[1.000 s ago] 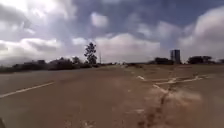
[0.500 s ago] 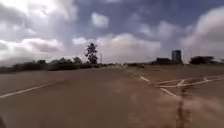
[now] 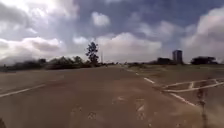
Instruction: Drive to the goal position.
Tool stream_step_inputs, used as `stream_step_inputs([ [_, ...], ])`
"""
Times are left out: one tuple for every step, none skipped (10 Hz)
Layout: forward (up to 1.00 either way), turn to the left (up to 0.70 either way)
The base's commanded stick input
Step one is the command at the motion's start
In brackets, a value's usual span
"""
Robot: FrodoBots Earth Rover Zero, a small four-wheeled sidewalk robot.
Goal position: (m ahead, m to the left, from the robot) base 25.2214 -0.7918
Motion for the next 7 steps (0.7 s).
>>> stream_step_inputs([
  [1.0, 0.0],
  [1.0, 0.0],
  [1.0, 0.0],
  [1.0, 0.0],
  [1.0, 0.0],
  [1.0, 0.0],
  [1.0, 0.0],
])
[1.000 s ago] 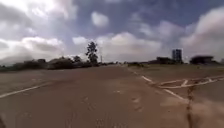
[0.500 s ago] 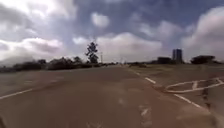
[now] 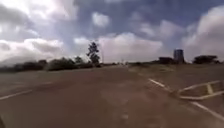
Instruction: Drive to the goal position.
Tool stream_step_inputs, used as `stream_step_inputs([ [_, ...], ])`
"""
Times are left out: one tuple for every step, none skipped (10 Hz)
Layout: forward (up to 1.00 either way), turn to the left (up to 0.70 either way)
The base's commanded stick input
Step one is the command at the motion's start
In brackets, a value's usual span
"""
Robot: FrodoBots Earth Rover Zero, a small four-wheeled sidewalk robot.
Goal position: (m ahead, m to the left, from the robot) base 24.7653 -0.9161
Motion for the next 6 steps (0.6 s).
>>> stream_step_inputs([
  [1.0, 0.0],
  [1.0, 0.0],
  [1.0, 0.0],
  [1.0, 0.0],
  [1.0, 0.0],
  [1.0, 0.0],
])
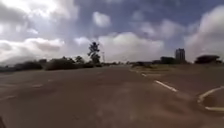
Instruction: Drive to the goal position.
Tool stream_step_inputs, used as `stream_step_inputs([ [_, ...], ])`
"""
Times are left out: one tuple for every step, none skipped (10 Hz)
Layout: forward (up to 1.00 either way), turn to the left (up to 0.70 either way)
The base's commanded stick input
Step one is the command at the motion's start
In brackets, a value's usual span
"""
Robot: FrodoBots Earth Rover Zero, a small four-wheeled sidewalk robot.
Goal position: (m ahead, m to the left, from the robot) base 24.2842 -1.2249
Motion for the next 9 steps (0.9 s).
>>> stream_step_inputs([
  [1.0, 0.0],
  [1.0, 0.0],
  [1.0, 0.0],
  [1.0, 0.0],
  [1.0, 0.0],
  [1.0, 0.0],
  [1.0, 0.0],
  [1.0, 0.0],
  [1.0, 0.0],
])
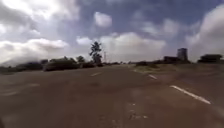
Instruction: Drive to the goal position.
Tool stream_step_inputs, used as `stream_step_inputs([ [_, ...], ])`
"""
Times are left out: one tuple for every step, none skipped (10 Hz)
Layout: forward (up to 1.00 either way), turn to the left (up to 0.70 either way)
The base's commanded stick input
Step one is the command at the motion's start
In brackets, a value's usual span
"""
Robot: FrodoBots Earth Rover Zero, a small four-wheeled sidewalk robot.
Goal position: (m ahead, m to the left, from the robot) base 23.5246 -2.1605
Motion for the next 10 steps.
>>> stream_step_inputs([
  [1.0, 0.0],
  [1.0, 0.0],
  [1.0, 0.0],
  [1.0, 0.0],
  [1.0, 0.0],
  [1.0, 0.0],
  [1.0, 0.0],
  [1.0, 0.0],
  [1.0, 0.0],
  [1.0, -0.08],
])
